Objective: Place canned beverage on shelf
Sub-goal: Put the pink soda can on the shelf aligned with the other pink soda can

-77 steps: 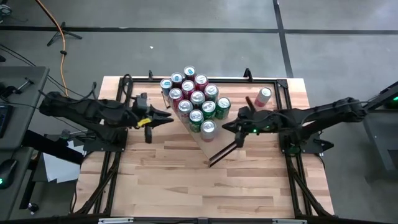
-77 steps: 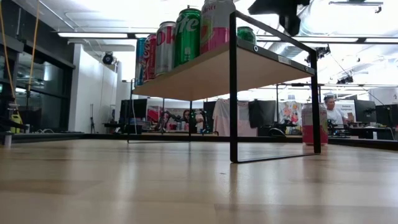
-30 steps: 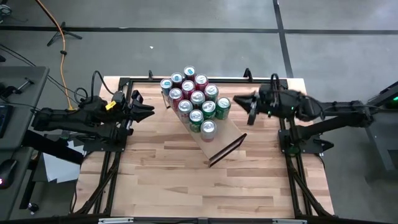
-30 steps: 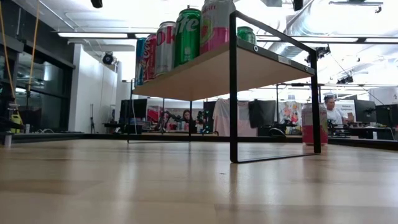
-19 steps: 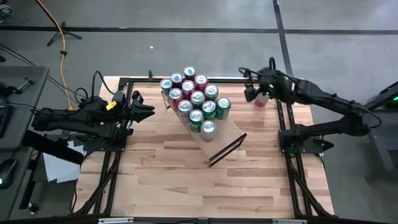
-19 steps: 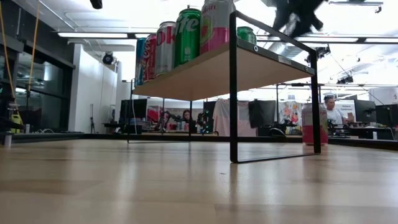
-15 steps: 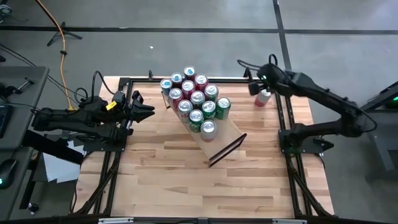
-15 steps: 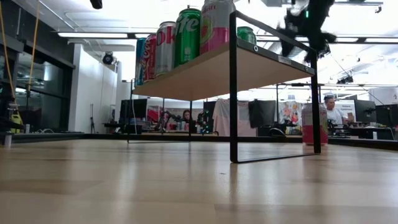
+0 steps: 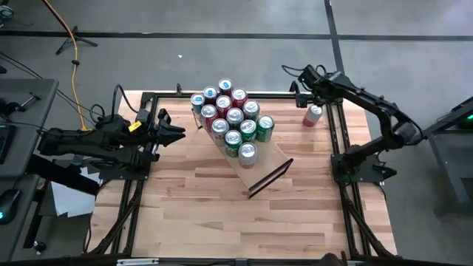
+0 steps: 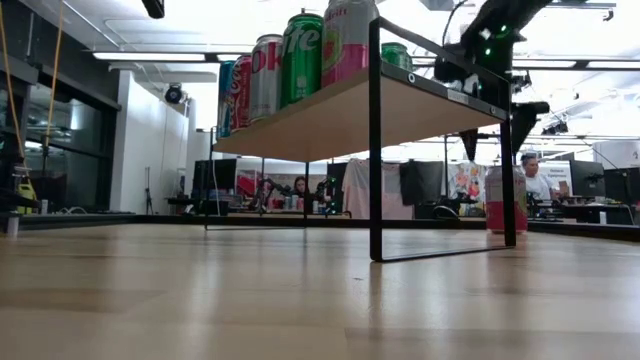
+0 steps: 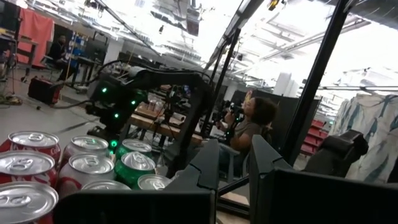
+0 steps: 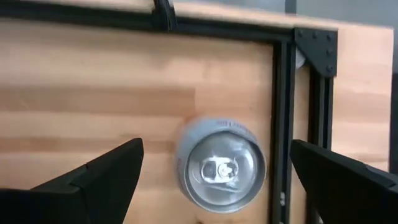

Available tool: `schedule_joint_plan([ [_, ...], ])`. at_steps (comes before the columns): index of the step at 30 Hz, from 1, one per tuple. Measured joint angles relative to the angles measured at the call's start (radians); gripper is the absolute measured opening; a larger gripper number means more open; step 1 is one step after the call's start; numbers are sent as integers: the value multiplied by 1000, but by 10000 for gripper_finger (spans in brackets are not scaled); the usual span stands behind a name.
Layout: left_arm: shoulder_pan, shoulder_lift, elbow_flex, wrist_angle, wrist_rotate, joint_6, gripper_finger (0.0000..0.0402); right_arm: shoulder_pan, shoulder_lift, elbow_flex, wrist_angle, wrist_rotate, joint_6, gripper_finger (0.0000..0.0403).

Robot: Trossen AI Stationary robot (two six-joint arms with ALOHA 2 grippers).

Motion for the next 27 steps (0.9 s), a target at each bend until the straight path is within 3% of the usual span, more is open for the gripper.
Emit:
schedule_joint_plan([
  [13,0,0,0,-18,1,-13,0,-30,177,0,-68,-64,-57,392],
  [21,0,0,0,-17,0,-23,0,-38,219,0,3,-145,-113,389],
  [24,0,0,0,-17,-3,-23,0,-37,219,0,2,-146,-135,370],
  [27,0,0,0,-16,-24,-23,0,-33,218,0,-13,-139,-158,323],
])
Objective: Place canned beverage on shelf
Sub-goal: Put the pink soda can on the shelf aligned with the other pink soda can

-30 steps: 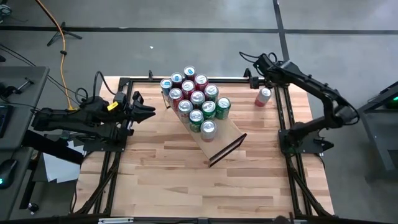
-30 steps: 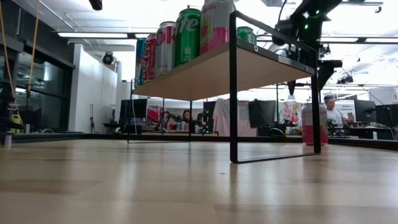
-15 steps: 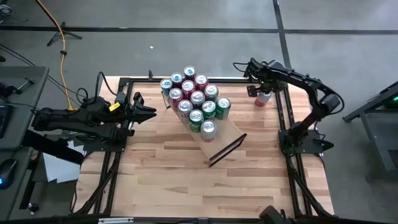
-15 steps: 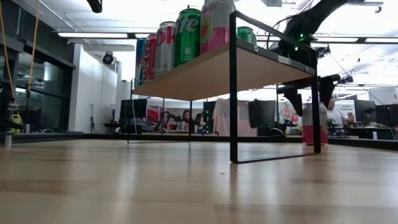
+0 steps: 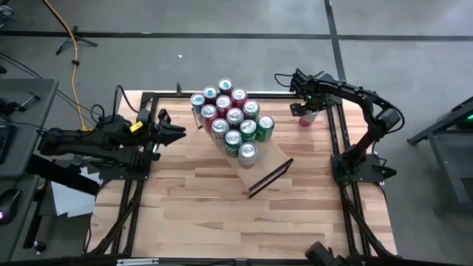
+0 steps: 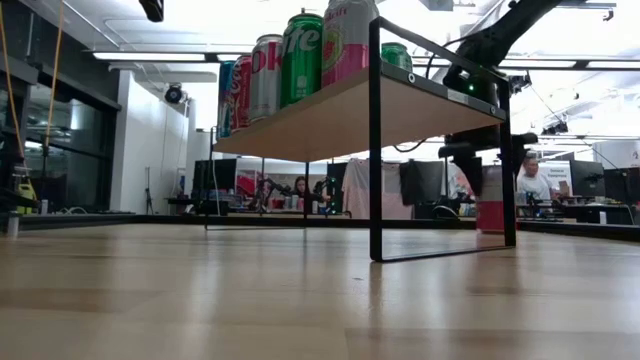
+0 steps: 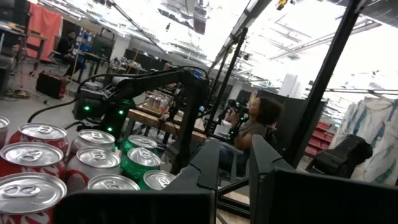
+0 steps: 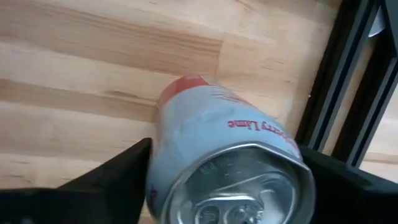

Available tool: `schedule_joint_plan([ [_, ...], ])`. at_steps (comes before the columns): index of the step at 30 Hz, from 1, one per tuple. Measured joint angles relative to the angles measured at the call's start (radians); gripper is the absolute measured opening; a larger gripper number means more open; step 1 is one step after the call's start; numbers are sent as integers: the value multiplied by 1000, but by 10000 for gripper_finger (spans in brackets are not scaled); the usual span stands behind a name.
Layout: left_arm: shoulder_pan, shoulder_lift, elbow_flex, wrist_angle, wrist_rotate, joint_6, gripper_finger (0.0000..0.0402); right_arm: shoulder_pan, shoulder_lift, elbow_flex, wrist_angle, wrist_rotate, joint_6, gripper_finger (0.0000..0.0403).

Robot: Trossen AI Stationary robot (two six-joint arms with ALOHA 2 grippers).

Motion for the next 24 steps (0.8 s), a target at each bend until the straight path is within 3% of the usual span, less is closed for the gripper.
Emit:
schedule_joint_plan([
  [2,0,0,0,1,-2,0,0,2,-1,0,-16,6,-16,289],
  [9,0,0,0,2,-11,0,0,18,-87,18,-82,5,-74,287],
  [15,0,0,0,1,-118,2,4,24,-269,117,-114,-19,-88,287],
  [19,0,0,0,3,-170,31,34,24,-389,249,-117,-91,-92,287],
  [24,0,11,1,45,-187,34,108,54,-484,440,-111,-161,-77,287],
])
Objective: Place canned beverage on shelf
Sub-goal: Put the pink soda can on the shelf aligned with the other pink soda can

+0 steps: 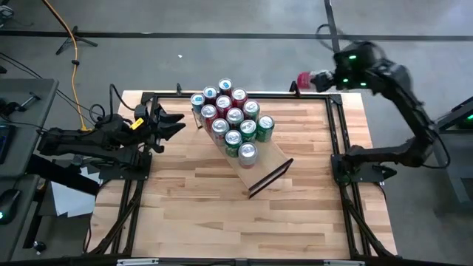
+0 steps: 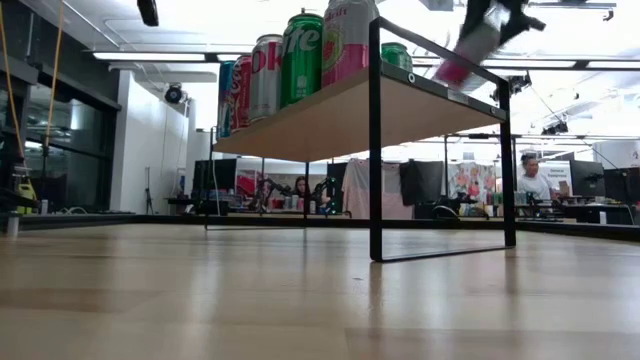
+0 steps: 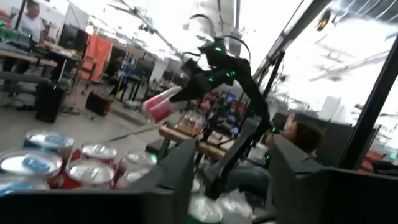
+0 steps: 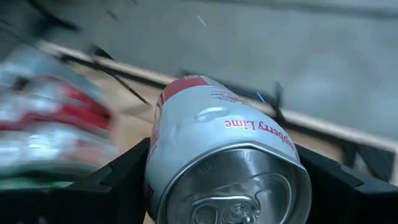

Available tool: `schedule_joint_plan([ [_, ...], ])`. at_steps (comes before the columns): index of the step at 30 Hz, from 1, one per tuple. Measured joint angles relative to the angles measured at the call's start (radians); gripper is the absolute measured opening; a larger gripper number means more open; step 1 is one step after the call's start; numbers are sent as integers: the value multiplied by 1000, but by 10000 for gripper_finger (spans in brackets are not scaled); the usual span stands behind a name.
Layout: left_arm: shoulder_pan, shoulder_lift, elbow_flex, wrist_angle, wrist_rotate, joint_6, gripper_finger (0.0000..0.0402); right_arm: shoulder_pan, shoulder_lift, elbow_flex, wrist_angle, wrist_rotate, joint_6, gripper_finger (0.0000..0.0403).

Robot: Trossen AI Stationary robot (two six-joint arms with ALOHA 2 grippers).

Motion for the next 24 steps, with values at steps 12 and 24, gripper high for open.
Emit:
schedule_joint_plan([
  [12,0,209,151,150,130,-142,261,437,31,224,363,-68,19,287],
  [24,1,320,317,108,325,-588,266,887,305,266,774,-116,-398,287],
])
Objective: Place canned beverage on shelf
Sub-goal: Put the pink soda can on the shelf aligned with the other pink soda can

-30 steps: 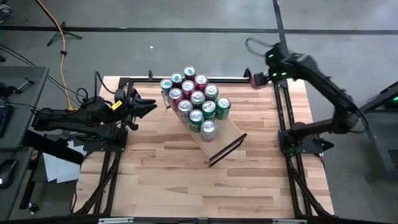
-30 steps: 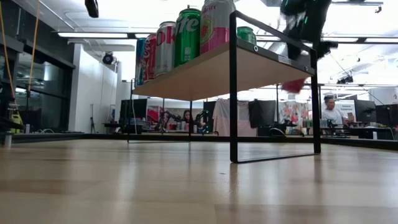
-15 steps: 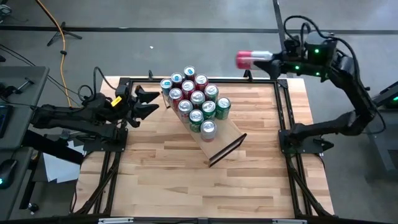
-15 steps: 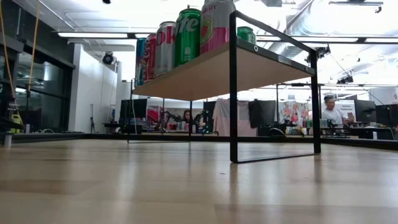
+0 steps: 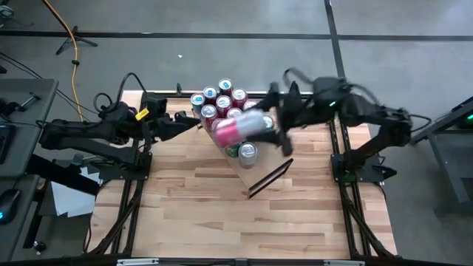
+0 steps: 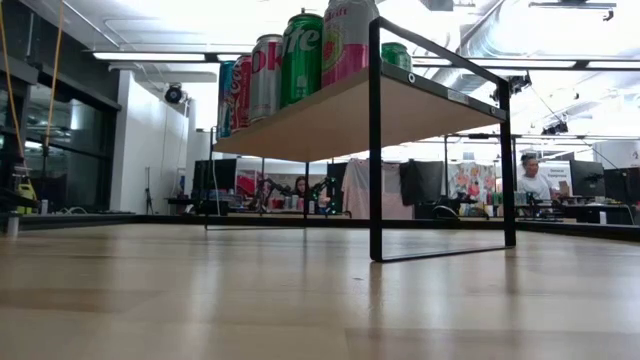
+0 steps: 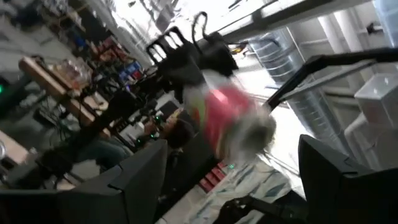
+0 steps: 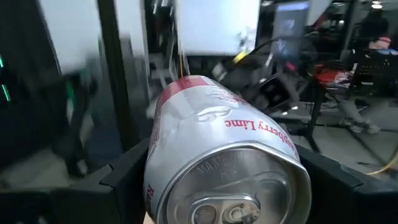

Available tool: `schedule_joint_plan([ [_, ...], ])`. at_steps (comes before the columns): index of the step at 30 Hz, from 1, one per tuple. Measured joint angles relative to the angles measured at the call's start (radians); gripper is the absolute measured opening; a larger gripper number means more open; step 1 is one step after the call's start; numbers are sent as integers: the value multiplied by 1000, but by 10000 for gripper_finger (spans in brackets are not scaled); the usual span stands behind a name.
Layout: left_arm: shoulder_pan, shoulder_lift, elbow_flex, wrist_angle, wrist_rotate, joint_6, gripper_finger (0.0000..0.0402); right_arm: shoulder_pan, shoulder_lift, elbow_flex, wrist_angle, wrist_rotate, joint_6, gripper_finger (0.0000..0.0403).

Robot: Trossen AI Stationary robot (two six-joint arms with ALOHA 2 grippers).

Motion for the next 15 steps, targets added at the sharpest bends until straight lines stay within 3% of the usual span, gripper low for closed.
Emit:
schedule_joint_plan([
  [8,-3,-6,5,-107,63,-152,266,122,227,272,-300,247,-320,287],
  [13,-42,29,4,-125,65,-180,266,132,354,464,-430,260,-352,287],
  [15,-63,41,4,-120,64,-193,266,130,370,464,-420,259,-370,287],
])
